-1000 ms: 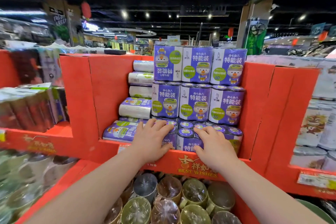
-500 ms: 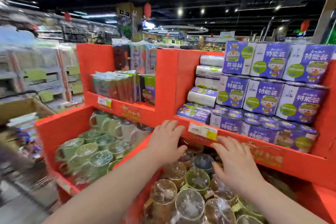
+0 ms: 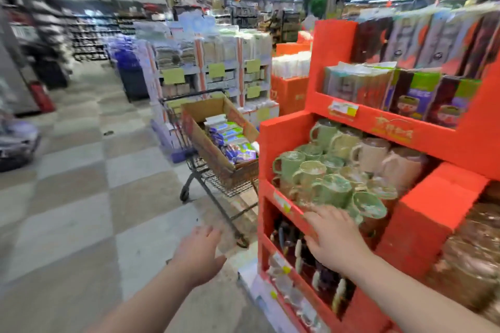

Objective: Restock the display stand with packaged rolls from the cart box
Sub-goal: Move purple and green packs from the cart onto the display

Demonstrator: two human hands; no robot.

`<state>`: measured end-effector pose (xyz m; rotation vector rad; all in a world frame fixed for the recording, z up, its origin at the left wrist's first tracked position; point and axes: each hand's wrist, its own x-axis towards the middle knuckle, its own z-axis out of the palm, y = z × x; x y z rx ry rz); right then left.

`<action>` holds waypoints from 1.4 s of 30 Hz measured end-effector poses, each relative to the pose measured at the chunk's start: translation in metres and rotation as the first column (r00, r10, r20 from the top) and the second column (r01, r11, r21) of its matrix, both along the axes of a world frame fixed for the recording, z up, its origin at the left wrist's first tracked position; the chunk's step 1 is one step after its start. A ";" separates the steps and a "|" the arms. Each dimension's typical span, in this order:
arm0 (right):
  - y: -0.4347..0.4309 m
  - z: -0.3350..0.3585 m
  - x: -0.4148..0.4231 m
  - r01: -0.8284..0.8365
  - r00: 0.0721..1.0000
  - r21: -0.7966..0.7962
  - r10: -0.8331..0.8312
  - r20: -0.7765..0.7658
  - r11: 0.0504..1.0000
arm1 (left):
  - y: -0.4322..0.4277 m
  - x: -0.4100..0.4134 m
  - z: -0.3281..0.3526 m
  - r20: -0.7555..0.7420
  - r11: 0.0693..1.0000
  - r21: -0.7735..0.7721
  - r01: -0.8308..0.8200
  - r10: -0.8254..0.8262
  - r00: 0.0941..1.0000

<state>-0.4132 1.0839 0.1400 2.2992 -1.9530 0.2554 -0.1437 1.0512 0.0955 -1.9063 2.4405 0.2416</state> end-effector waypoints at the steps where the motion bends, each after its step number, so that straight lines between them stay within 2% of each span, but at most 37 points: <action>1: -0.007 -0.006 0.018 -0.017 1.000 0.058 0.017 0.002 0.998 | 0.006 0.024 -0.010 0.003 0.999 0.022 -0.037 0.037 0.999; 5: -0.037 -0.035 0.069 -0.093 0.995 0.139 0.087 0.043 0.986 | 0.023 0.090 -0.040 0.038 0.987 0.092 -0.135 0.132 0.991; 10: -0.072 -0.074 0.111 -0.127 0.991 0.282 0.131 0.005 0.951 | 0.010 0.125 -0.058 0.056 0.973 0.131 -0.191 0.185 0.981; 19: -0.186 -0.129 0.171 -0.190 0.978 0.449 0.210 0.005 0.873 | -0.106 0.184 -0.077 0.058 0.949 0.163 -0.271 0.265 0.963; 24: -0.286 -0.127 0.201 -0.217 0.971 0.462 0.237 0.014 0.860 | -0.179 0.213 -0.084 0.065 0.914 0.228 -0.334 0.328 0.942; 28: -0.365 -0.116 0.230 -0.255 0.959 0.412 0.284 -0.009 0.875 | -0.222 0.234 -0.089 0.077 0.894 0.240 -0.378 0.371 0.926; 35: -0.459 -0.107 0.272 -0.279 0.952 0.384 0.306 -0.009 0.880 | -0.277 0.276 -0.100 0.086 0.841 0.314 -0.441 0.437 0.895; 42: -0.544 -0.116 0.305 -0.204 0.974 0.390 0.224 -0.008 0.898 | -0.386 0.322 -0.107 0.102 0.879 0.320 -0.354 0.339 0.935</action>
